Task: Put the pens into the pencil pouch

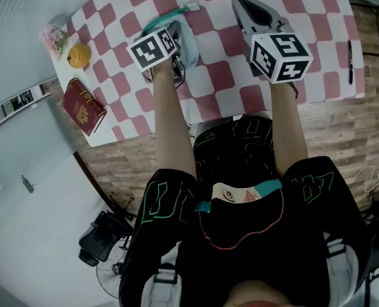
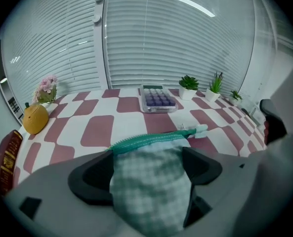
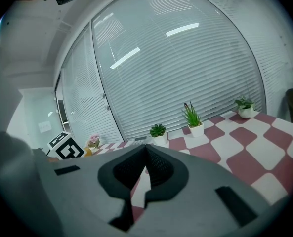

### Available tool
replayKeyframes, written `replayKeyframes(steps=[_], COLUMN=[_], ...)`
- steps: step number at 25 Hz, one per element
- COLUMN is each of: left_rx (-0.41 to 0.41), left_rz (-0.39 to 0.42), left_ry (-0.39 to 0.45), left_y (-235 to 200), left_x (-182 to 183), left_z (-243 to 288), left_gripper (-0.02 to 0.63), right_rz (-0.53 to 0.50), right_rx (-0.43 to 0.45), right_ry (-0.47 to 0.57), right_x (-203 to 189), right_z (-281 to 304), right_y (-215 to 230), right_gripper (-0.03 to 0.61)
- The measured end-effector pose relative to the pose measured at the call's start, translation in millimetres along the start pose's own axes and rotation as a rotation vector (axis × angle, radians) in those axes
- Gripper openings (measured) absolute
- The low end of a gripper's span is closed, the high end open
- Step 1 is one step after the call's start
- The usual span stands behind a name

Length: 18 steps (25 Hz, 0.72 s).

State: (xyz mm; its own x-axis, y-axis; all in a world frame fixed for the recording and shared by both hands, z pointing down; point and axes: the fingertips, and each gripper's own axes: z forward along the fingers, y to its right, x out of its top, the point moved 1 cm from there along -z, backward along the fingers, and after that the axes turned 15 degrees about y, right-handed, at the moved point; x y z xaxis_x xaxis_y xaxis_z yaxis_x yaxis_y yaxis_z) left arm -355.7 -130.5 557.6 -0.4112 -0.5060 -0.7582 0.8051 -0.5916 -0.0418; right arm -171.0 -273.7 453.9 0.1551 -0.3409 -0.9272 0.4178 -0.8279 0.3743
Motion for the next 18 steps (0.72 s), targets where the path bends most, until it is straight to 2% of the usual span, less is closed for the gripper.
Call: replayKeyframes(steps=[4, 11, 15, 18], left_rx=[0.026, 0.021, 0.006, -0.004], left_rz=[0.016, 0.017, 0.003, -0.010], left_ry=[-0.008, -0.002, -0.030, -0.046], left_y=[-4.7, -3.7, -3.6, -10.2], left_x=[-2.7, -4.2, -4.8, -5.7], left_z=[6.5, 7.9, 6.0, 1.0], left_gripper=[0.448, 0.438, 0.386, 0.284], right_rz=[0.005, 0.024, 0.026, 0.019], right_rx=[-0.012, -0.026, -0.026, -0.025], right_ry=[-0.003, 0.005, 0.014, 0.019], right_x=[-1.5, -1.9, 2.1, 5.9], right_z=[0.5, 0.8, -0.9, -4.7], right_y=[4.4, 9.6, 9.0, 9.0], right_gripper=[-0.002, -0.002, -0.002, -0.002])
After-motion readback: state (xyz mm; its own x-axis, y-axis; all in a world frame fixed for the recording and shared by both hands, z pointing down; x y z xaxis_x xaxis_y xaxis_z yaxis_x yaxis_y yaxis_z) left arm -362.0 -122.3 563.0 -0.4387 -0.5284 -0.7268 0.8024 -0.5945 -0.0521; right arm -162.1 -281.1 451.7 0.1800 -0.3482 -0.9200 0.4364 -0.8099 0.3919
